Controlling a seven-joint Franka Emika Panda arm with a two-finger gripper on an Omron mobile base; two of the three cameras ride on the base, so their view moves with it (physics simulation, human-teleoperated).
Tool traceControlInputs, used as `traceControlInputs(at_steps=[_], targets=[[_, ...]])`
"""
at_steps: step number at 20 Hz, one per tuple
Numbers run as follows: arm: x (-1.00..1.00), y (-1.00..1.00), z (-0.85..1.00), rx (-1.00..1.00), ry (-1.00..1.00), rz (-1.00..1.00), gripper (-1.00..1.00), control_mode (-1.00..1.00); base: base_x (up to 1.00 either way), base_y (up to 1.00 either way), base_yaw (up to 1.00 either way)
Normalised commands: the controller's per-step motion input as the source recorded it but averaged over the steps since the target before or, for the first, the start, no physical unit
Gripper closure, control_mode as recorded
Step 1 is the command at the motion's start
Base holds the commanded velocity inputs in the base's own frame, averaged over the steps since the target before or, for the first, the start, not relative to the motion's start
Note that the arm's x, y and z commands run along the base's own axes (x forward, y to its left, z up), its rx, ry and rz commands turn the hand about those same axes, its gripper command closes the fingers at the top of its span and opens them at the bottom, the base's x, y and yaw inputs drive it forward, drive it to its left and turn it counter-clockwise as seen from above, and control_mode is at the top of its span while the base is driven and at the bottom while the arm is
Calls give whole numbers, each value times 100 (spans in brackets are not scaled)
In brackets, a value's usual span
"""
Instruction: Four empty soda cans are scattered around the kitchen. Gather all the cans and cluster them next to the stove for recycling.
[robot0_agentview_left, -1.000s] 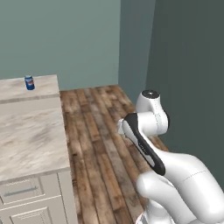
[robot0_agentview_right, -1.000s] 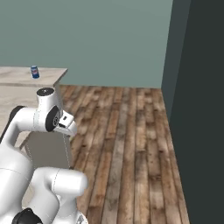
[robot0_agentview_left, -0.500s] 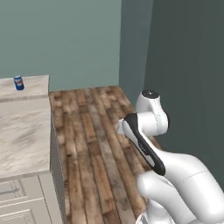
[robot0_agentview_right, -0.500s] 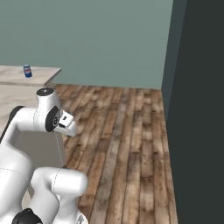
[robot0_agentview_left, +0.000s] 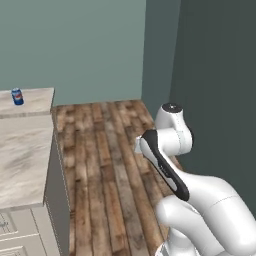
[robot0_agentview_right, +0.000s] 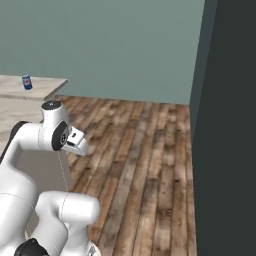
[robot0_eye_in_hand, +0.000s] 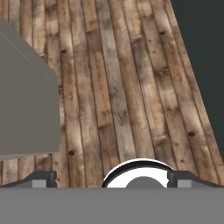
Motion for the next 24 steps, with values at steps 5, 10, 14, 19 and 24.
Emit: traceControlInputs(at_steps=[5, 10, 14, 19, 24], targets=[[0, 0, 0, 0, 0, 0, -100, 100, 53, -42, 1], [0, 0, 0, 0, 0, 0, -100, 100, 57, -41, 0], [0, 0, 0, 0, 0, 0, -100, 100, 59, -39, 1], [0, 0, 0, 0, 0, 0, -100, 100, 59, -36, 6], [0, 0, 0, 0, 0, 0, -100, 100, 59, -32, 14]])
